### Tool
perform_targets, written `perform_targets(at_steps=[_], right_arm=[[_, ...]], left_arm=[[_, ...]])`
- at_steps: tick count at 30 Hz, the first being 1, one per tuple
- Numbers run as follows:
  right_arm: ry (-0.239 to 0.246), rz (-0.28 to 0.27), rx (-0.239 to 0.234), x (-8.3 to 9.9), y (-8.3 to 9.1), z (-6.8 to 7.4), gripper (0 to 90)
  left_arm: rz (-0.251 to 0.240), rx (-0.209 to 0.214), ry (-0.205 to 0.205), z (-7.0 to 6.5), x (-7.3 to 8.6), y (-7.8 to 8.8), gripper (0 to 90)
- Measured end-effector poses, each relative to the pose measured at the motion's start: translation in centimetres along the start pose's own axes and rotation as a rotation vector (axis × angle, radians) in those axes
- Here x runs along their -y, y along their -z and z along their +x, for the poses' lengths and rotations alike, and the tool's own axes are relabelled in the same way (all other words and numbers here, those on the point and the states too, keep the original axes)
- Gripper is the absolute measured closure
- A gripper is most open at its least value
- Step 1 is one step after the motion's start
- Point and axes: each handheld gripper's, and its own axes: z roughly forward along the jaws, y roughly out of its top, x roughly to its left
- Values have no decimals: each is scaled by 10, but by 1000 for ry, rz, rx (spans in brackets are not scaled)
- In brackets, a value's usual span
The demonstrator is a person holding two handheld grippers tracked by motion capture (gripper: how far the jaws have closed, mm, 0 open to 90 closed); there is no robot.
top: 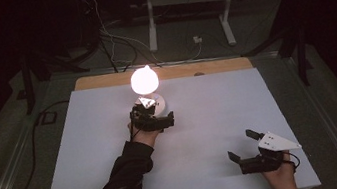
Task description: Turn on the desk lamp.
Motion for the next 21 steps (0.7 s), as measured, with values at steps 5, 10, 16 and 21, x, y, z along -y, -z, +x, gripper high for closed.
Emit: perform_targets(at_steps=[5,10,16,21], right_arm=[[-3,-1,-2,0,0,0,0],[-3,-1,0,0,-1,0,0],[-2,2,0,0,-1,1,0],[-4,3,0,0,-1,1,0]], left_arm=[[12,53,-37,-3,-3,11,3],[31,89,-73,-2,-6,21,3],[41,139,-91,7,-7,33,3],[41,197,-80,19,-7,47,3]])
